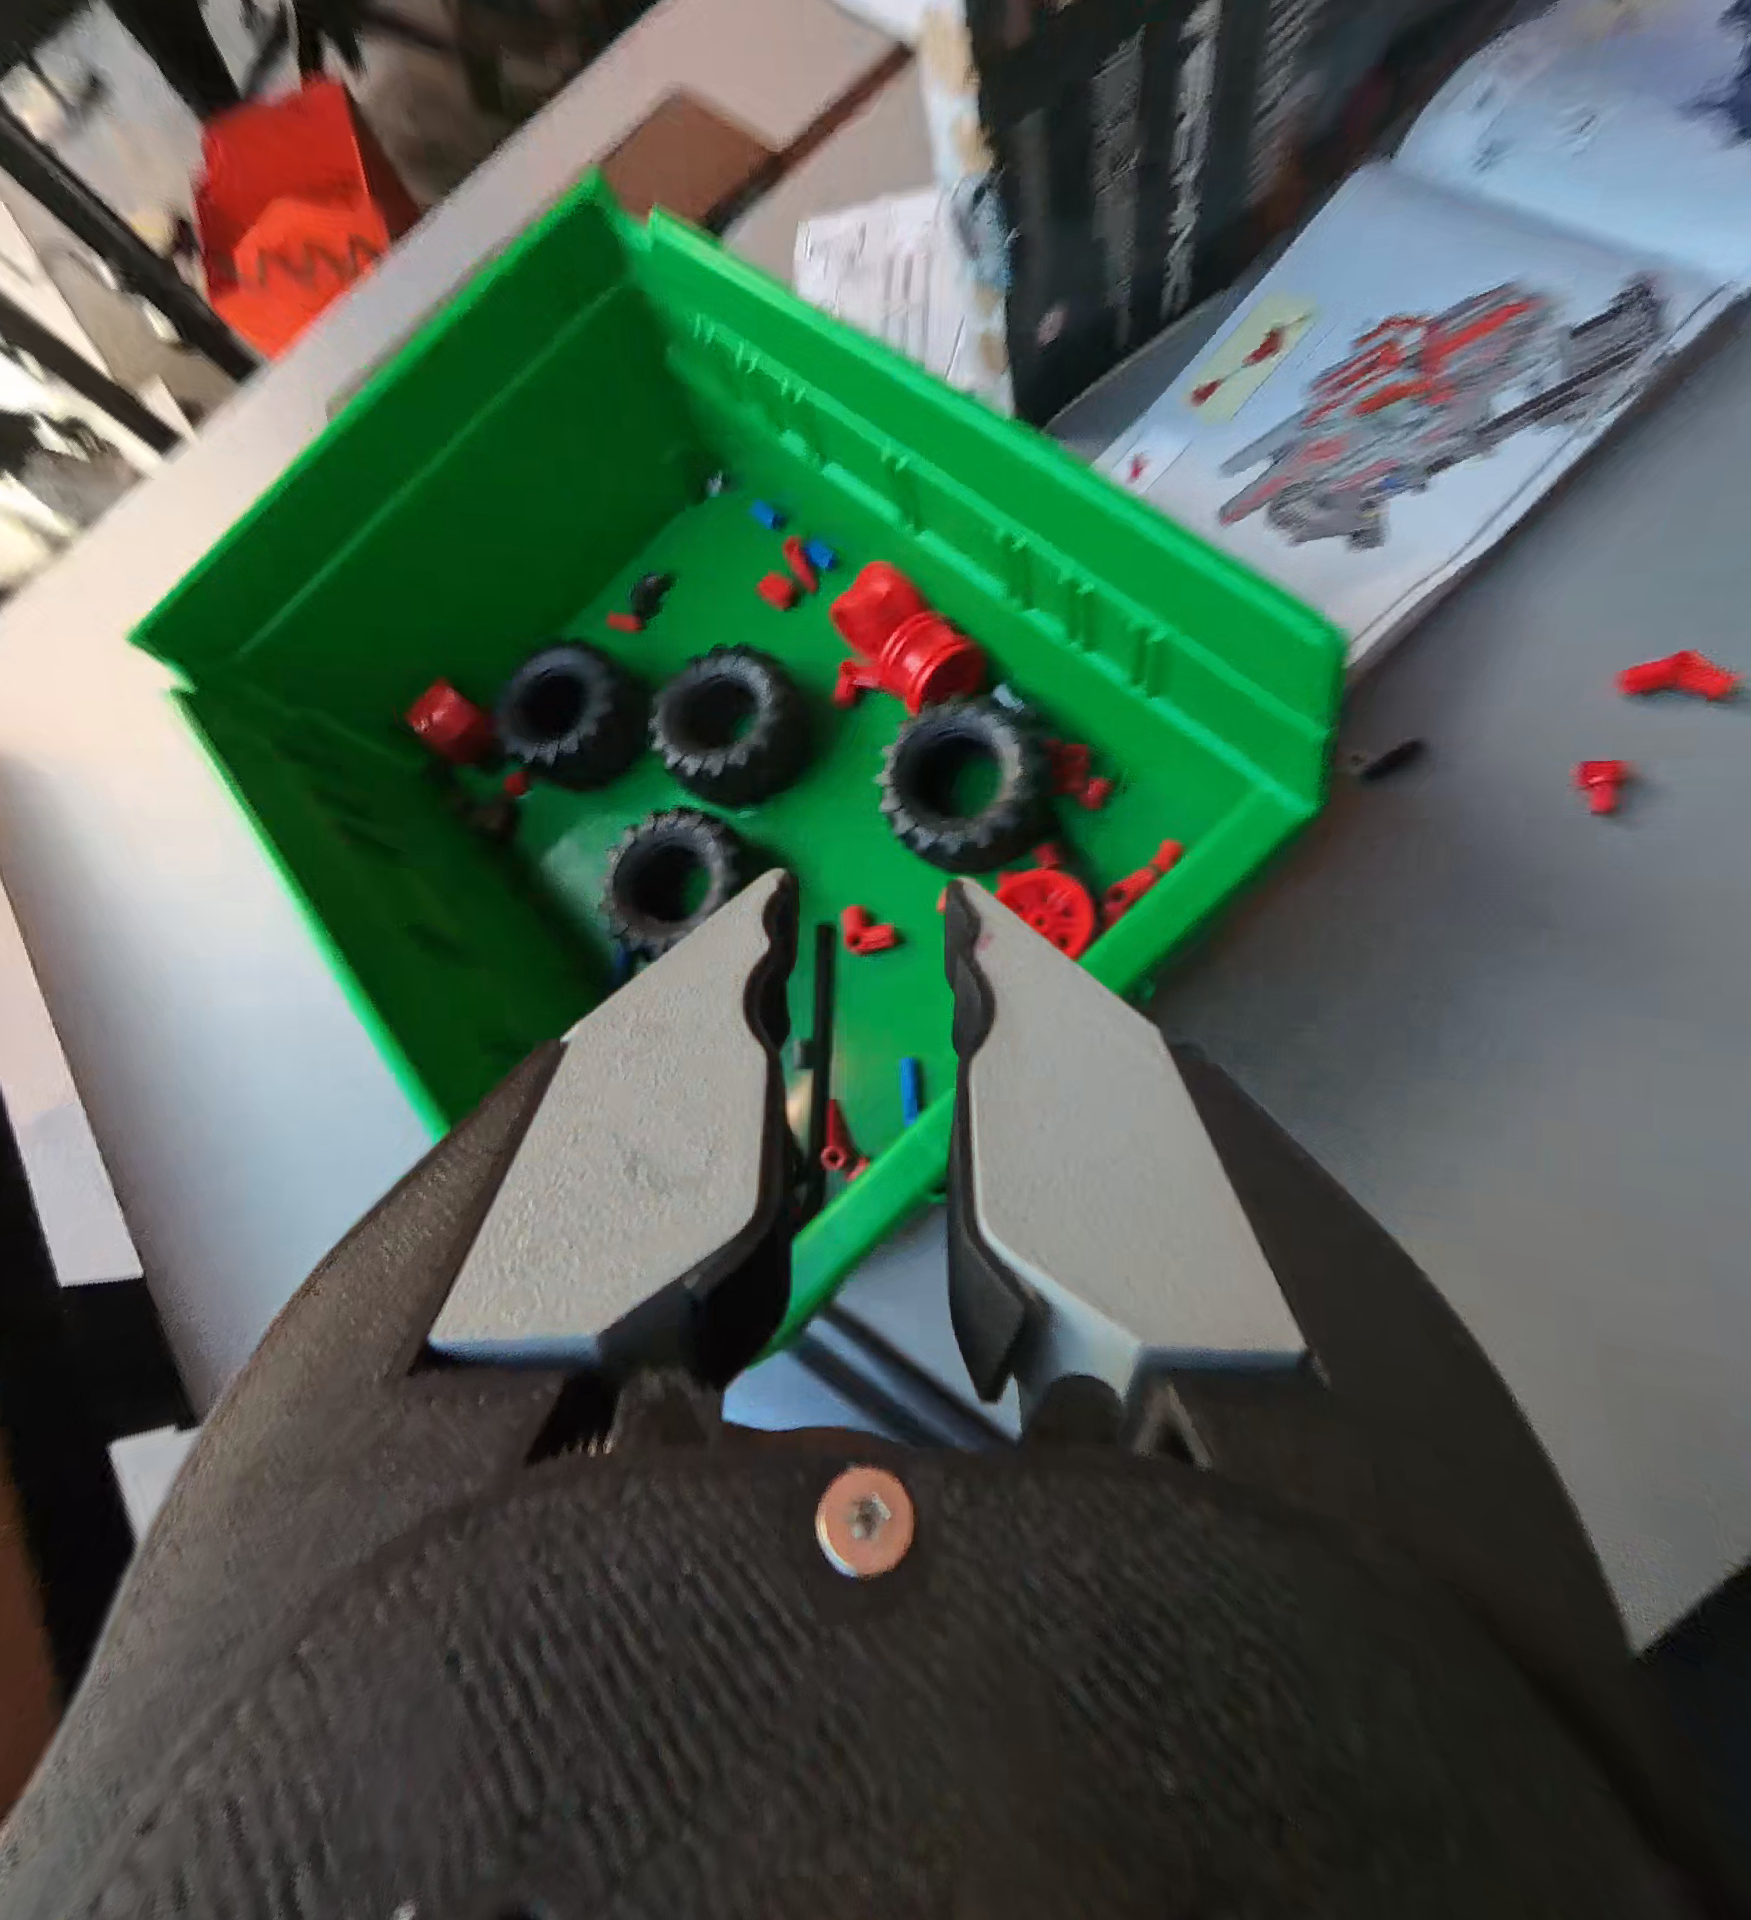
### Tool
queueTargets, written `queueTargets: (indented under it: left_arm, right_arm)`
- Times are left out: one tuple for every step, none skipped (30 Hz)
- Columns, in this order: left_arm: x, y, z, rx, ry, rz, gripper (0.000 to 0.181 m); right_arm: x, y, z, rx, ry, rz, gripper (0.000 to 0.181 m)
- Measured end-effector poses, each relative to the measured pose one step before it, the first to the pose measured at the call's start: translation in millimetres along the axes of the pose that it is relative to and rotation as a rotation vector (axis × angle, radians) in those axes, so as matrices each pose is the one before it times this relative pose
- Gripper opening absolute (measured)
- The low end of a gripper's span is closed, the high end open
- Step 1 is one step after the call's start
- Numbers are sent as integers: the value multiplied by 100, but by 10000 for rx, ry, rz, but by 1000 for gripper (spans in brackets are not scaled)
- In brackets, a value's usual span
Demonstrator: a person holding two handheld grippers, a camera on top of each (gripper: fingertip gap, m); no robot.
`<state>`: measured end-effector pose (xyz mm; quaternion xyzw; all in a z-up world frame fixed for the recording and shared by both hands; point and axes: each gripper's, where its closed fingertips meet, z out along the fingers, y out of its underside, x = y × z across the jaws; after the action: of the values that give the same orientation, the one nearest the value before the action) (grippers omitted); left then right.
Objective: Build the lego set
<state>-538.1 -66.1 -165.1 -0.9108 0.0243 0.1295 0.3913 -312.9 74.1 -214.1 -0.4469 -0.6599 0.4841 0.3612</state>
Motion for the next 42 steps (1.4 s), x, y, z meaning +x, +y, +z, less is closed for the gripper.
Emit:
queueTargets:
  left_arm:
    - [-609,430,619,-628,242,-24,27]
    - [-518,224,700,-469,151,72,26]
    - [-484,159,762,-378,77,83,25]
    - [-377,186,780,-400,94,15,24]
    - [-333,55,702,-279,64,-29,24]
    - [-204,-8,569,-167,100,-22,24]
    - [153,-34,419,-111,266,17,24]
    - [769,-169,299,17,573,148,23]
    - [1017,-188,302,79,700,145,22]
    - [678,-34,431,-62,525,26,22]
    - [2,123,573,-220,120,-18,21]
    - [-387,279,642,-329,-158,70,21]
    - [-135,365,669,-387,-37,199,21]
    - [73,189,629,-292,122,159,21]
    - [-112,-102,484,-139,56,65,21]
    - [-291,-298,270,-20,-46,66,21]
    - [-320,-459,97,85,-66,96,21]
    - [-37,-620,28,211,92,173,21]
    - [423,-539,55,213,328,246,21]
    - [487,-135,144,-21,367,138,20]
    - [222,243,190,-269,194,53,20]
    - [98,580,186,-416,70,98,18]
    - [177,881,191,-576,64,169,16]
    - [83,633,196,-425,-59,178,14]
    - [106,120,218,-104,-42,113,12]
    - [377,-61,237,-3,160,45,12]
    - [275,95,279,-106,146,14,13]
    - [-121,204,289,-175,-63,-12,15]
    - [-207,219,296,-168,-102,-37,15]
    - [-102,218,276,-143,-9,-63,15]
    - [-9,176,258,-108,53,-77,15]
    - [86,78,230,-45,89,-50,15]
    - [132,-23,182,11,81,-32,15]
    - [115,-9,140,13,57,-29,15]
    - [81,74,105,-31,47,-5,15]
    - [-18,-32,7,51,-12,-6,15]
    - [31,24,-13,8,51,-59,15]
    - [-18,-20,13,27,23,-55,14]
    - [-59,-19,20,42,-12,-27,13]
    - [-150,8,9,57,-81,-24,9]
    - [-44,134,-25,10,-41,-39,6]
    - [87,241,-76,-36,12,5,7]
  right_arm:
    - [5,13,-43,-1,6,13,39]
    - [5,8,-46,4,13,8,39]
    - [9,-7,-30,13,12,6,39]
    - [15,-24,-16,15,4,4,39]
    - [8,4,-7,-1,-3,10,39]
    - [-2,18,12,-9,-9,8,39]
    - [-17,0,3,-1,-7,-4,39]
    - [4,-1,8,-1,-1,-4,39]
    - [-10,12,12,-13,-3,4,38]
    - [8,39,33,-31,-10,10,38]
    - [-9,61,55,-46,-20,15,38]
    - [-14,60,55,-54,-27,15,38]
    - [-15,59,58,-46,-21,10,38]
    - [-11,32,40,-28,-13,5,38]
    - [-5,11,17,-14,-8,4,37]
    - [6,2,9,-3,-10,8,37]
    - [1,-6,-5,7,-13,13,36]
    - [-11,-15,0,13,-22,13,35]
    - [0,-22,-7,12,-20,13,34]
    - [39,-8,6,6,0,21,33]
    - [43,4,8,-4,4,29,33]
    - [13,0,7,-1,-6,20,33]
    - [3,-4,-1,3,0,9,33]
    - [12,2,12,-4,0,7,33]
    - [6,15,21,-17,-7,10,32]
    - [-19,28,24,-21,-19,9,32]
    - [0,-1,13,-2,-12,-1,32]
    - [18,-41,-3,26,12,-12,32]
    - [24,-40,-13,28,13,-10,32]
    - [-1,-8,-14,10,-2,2,32]
    - [0,-29,-24,21,5,-9,32]
    - [1,-44,-34,36,20,-22,32]
    - [3,-37,-38,31,22,-22,32]
    - [3,-25,-16,16,10,-12,32]
    - [0,-6,-5,6,1,-3,32]
    - [-14,-7,-4,7,-7,1,32]
    - [-10,-8,-14,10,-7,3,32]
    - [-4,-22,-15,13,-5,0,32]
    - [-2,-29,-16,20,3,-5,32]
    - [5,-18,-14,18,8,-5,31]
    - [8,-7,-15,10,4,0,31]
    - [-2,-13,-3,4,-6,6,31]
